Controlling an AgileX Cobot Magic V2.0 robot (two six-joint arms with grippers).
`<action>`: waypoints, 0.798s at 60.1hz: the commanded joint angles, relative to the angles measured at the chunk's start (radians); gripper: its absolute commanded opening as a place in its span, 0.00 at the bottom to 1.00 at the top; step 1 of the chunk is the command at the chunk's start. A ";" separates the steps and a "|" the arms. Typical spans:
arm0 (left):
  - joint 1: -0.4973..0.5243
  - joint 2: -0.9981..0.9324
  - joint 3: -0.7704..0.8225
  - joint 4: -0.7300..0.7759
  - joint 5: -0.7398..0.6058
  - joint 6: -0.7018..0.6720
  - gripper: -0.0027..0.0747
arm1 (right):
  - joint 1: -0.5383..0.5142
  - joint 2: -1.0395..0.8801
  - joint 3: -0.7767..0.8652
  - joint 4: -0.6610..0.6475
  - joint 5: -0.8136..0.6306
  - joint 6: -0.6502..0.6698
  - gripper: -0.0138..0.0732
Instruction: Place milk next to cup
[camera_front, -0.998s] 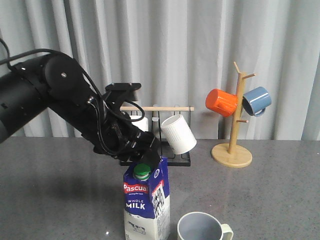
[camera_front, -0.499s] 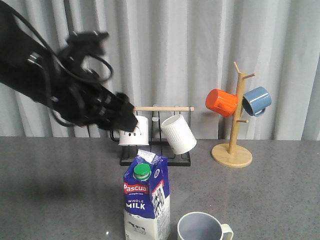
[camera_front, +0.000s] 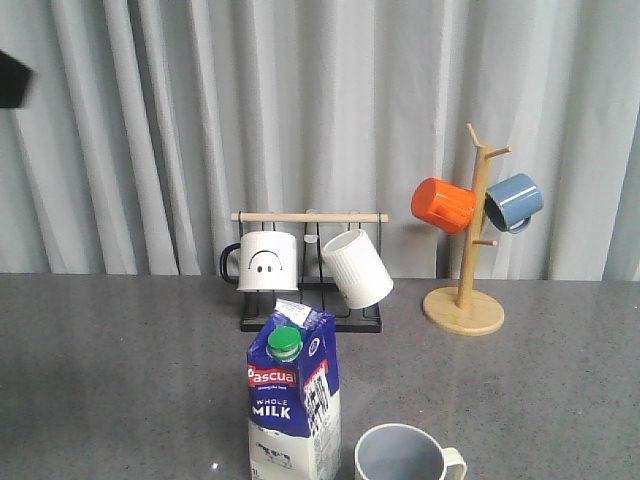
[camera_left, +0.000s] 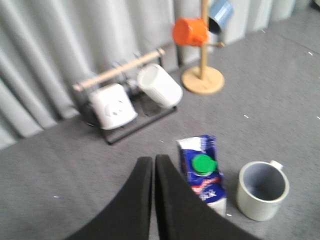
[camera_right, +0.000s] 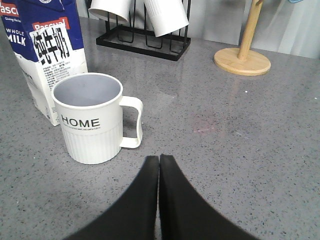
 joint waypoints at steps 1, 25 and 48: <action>-0.003 -0.093 0.036 0.044 -0.030 -0.004 0.02 | -0.004 0.006 -0.030 -0.018 -0.074 0.002 0.15; -0.003 -0.324 0.324 0.081 -0.031 -0.008 0.02 | -0.004 0.006 -0.030 -0.018 -0.074 0.002 0.15; -0.003 -0.341 0.330 0.081 -0.031 -0.009 0.02 | -0.004 0.006 -0.030 -0.018 -0.068 0.002 0.15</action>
